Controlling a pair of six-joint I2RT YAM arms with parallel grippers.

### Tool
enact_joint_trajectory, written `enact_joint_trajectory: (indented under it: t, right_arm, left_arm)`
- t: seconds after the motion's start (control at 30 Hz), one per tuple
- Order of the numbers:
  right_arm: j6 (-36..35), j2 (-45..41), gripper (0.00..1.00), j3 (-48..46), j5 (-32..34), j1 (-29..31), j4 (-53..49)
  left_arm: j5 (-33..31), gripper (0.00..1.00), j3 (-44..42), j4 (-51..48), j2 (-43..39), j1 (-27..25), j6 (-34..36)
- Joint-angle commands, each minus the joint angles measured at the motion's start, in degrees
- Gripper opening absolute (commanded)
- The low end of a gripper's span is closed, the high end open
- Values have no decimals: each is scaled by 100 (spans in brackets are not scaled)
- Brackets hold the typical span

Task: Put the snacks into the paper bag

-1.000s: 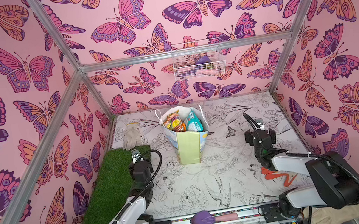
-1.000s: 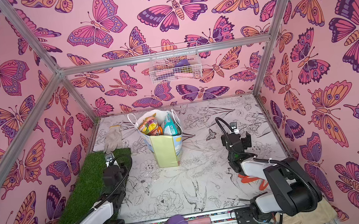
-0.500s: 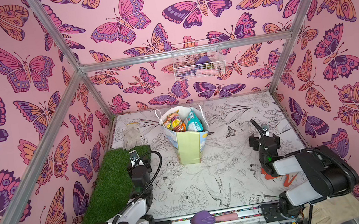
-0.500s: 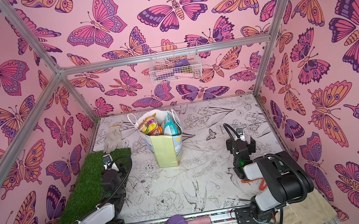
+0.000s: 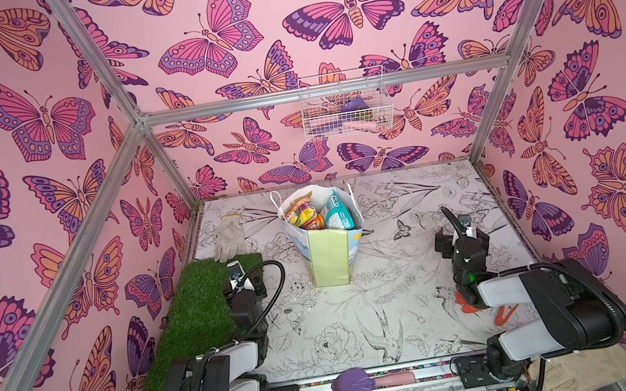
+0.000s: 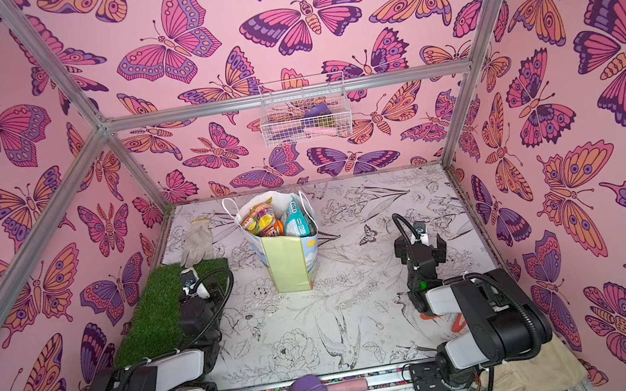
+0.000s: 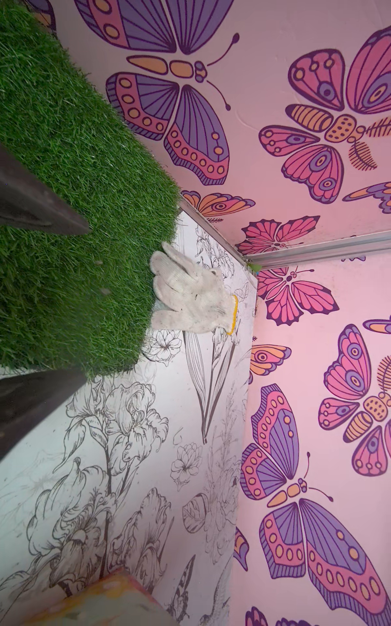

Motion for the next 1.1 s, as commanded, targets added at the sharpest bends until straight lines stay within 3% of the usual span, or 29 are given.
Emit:
enact_joint_trajectory:
  t: [0.0,0.07,0.17,0.2,0.23,0.33,0.5,0.67,0.83,0.97,1.07]
  right_arm:
    - [6,-78,99,-35,-2,1,309]
    - [-12,-70,99,-122,-3,22,472]
    - [-165,23,99,-379,24,135,1084]
    - [-247,118,99,-485,38,200,1386]
    - [-348,214,99,-578,48,267,1701]
    - [-618,505,99,-755,41,476,2378]
    - [-629,532,99,-721,56,484,2382]
    - [-569,532,99,-591,79,438,2166]
    - [-152,404,99,-223,-637,-54,1050]
    - [145,501,99,414,-616,-284,-20]
    - [361,441,99,622,-966,-547,-541]
  left_arm:
    - [157,67,-122,681,262,43,79]
    - [172,70,-153,862,482,74,85]
    - [163,75,-108,1945,1560,179,27]
    - [429,75,49,1677,1500,176,211]
    - [614,100,78,1569,1470,158,312]
    - [711,99,34,1848,1629,136,375]
    - [1201,99,13,1938,1861,32,663]
    - [1141,99,211,1939,2119,-191,976]
    - [1141,99,203,1943,2115,-189,976]
    - [1193,99,171,1939,2092,-201,1011]
    - [1264,99,141,1945,2063,-203,1037]
